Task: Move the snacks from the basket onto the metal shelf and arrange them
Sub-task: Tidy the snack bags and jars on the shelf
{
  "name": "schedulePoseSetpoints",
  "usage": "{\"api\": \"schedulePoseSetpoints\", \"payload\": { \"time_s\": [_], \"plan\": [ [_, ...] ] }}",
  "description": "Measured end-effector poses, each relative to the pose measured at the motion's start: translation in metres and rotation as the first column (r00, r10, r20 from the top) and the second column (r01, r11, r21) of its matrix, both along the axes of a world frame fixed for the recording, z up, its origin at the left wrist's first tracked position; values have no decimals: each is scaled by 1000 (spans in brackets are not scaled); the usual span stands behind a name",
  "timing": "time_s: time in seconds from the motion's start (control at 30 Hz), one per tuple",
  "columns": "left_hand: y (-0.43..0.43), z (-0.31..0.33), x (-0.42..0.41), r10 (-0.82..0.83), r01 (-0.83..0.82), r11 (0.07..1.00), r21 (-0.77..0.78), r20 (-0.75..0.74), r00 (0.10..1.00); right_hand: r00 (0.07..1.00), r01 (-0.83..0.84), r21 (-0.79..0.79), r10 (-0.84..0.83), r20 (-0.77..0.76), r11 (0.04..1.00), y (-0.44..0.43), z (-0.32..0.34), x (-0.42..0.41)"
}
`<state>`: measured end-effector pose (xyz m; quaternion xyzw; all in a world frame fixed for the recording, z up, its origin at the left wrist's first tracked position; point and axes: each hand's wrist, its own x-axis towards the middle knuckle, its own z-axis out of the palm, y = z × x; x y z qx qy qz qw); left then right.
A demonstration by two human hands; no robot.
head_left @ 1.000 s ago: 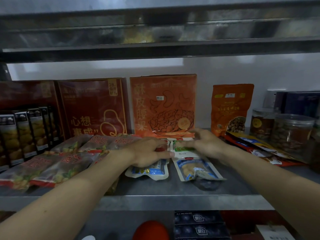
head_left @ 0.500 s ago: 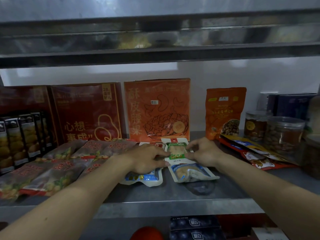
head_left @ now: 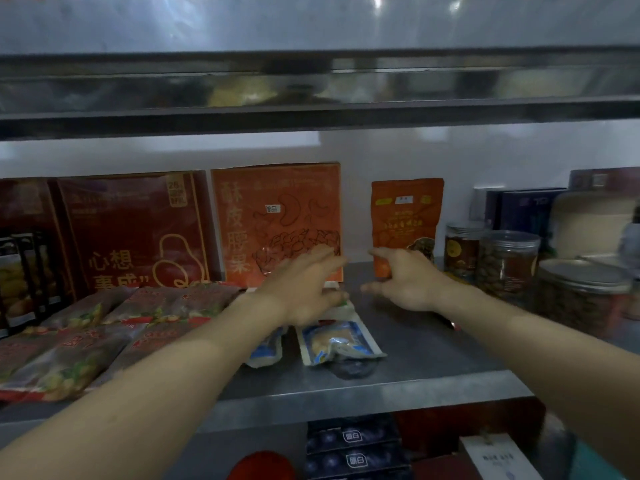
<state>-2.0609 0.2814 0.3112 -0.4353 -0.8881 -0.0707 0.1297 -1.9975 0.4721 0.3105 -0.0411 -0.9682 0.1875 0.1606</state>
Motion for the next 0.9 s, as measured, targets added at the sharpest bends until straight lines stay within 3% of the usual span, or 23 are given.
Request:
{"api": "schedulePoseSetpoints", "payload": {
  "time_s": [0.27, 0.4, 0.53, 0.63, 0.8, 0.9],
  "plan": [
    [71, -5, 32, -50, 51, 999, -18, 70, 996, 990, 123, -51, -126, -65, 991, 59, 7, 41],
    [107, -11, 46, -122, 116, 992, 50, 133, 984, 978, 198, -54, -194, 76, 979, 78, 2, 58],
    [135, -22, 64, -109, 113, 993, -15, 182, 977, 957, 195, -26, -184, 226, 980, 91, -10, 67],
    [146, -30, 71, -93, 92, 996, 15, 257, 962, 963, 138, 0, -134, 235, 990, 94, -18, 72],
    [158, -34, 75, -72, -113, 937, 332, 499, 864, 989, 83, 9, -83, 119, 997, 99, -36, 76],
    [174, -30, 74, -67, -432, 765, 478, 726, 685, 991, 94, 46, -98, 89, 995, 103, -50, 73]
  ]
}}
